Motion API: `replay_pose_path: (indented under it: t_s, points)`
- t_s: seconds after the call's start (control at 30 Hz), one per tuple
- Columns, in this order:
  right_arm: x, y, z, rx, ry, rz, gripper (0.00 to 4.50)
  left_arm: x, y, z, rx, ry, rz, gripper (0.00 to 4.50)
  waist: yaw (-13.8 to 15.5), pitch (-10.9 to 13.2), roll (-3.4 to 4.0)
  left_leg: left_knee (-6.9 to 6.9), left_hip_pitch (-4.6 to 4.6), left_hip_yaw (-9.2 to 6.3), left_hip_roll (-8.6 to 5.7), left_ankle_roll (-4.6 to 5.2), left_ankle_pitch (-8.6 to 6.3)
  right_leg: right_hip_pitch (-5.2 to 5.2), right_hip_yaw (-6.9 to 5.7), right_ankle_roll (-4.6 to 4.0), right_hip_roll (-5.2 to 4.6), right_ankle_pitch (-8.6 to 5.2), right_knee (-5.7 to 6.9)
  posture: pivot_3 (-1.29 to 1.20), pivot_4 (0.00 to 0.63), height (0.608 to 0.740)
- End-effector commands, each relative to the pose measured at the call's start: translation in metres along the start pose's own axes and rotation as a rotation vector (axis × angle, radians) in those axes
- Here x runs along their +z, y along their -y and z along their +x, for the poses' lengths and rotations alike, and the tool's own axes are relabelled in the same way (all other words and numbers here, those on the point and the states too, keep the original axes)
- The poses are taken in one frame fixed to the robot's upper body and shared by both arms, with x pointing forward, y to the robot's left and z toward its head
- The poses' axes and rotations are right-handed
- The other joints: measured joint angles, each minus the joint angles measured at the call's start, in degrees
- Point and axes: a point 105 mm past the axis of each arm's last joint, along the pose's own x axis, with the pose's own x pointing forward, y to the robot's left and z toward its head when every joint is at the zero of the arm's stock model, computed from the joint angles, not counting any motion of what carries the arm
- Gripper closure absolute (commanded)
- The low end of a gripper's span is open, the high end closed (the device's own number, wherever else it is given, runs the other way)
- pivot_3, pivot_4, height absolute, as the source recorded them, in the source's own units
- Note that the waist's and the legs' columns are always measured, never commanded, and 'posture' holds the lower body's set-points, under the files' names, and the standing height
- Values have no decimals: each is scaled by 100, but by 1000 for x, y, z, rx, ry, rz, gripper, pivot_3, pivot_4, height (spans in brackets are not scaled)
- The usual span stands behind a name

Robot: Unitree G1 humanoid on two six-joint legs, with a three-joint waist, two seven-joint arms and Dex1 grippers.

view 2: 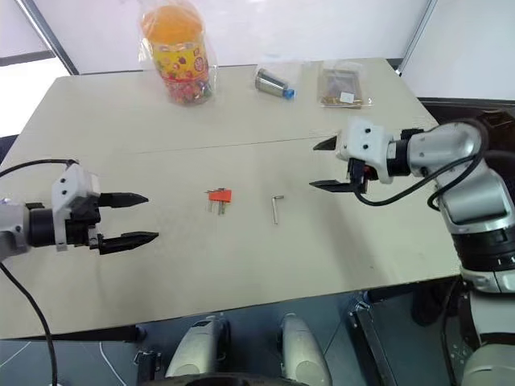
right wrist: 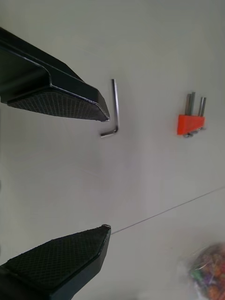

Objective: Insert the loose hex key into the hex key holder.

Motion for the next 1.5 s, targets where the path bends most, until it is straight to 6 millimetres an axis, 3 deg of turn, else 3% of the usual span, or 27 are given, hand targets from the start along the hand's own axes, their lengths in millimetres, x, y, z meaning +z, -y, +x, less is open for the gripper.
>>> replay_pose_path:
  t_s: [0.03,0.27,0.5,1.03,1.27,1.5]
  points:
    - [8,3,1,3,19,-41,851,14,0,-3,-10,55,49,55,2,0,0,1,-3,0,0,0,0,-2,0,1,0,0,0,0,150,740]
    - [12,-2,13,20,52,-32,851,27,2,1,6,120,17,55,-12,0,0,4,-6,2,-1,0,0,-6,1,4,-1,2,5,0,150,740]
    - [14,-1,20,16,69,-39,851,32,-9,6,77,135,39,55,-4,0,1,8,-6,2,-1,0,0,-5,1,5,0,3,7,0,150,740]
    - [20,8,36,-41,128,-41,851,31,-8,6,100,158,17,55,-13,0,0,8,-5,1,-1,0,0,-5,1,12,2,7,9,0,150,740]
    - [16,-4,98,-59,235,89,851,22,-3,14,120,163,-26,55,-41,-2,-2,6,-3,1,0,0,0,-7,2,24,4,14,21,0,150,740]
    - [-1,-19,154,32,207,150,851,20,2,12,128,150,-28,55,-21,-2,-2,9,-4,-2,-1,-2,1,-8,1,24,4,15,27,0,150,740]
